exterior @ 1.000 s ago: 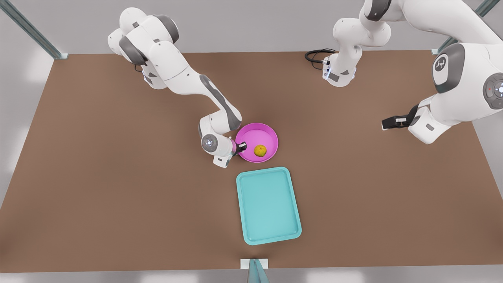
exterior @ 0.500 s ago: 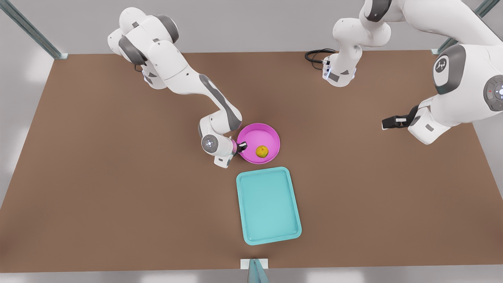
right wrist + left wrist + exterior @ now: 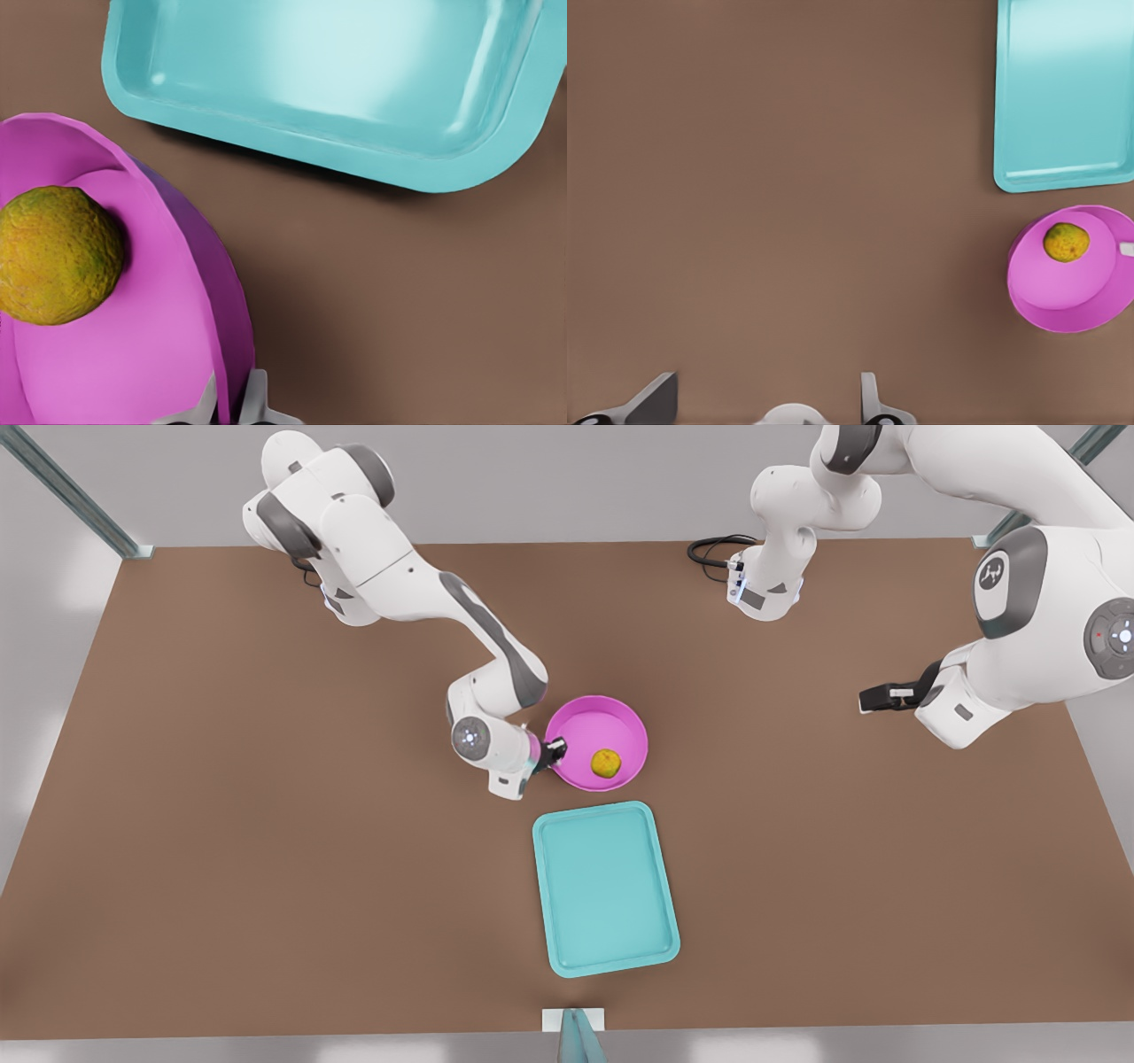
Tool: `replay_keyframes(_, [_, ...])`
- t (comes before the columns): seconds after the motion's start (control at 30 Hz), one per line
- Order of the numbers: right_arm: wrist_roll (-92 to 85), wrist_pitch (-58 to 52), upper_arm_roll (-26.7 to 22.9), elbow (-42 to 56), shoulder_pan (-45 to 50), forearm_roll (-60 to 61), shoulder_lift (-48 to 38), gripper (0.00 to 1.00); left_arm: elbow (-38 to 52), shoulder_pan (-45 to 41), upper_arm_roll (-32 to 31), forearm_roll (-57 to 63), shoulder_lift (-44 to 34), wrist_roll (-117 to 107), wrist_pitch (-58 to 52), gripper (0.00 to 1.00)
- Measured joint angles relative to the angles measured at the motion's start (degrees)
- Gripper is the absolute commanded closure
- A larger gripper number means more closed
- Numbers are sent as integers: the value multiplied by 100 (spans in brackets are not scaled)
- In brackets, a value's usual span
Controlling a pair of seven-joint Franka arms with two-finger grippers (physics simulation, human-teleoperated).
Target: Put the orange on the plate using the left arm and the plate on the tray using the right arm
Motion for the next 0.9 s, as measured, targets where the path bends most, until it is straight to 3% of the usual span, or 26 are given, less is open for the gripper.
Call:
replay_keyframes(0.37, [-23, -33, -37, 859, -467, 32, 364, 79, 9, 0, 0, 13, 11, 27, 0, 0])
replay_keyframes(0.9, [-32, 34, -88, 3530, -853, 55, 2194, 79, 9, 3, 0, 13, -2, 47, -15, 0])
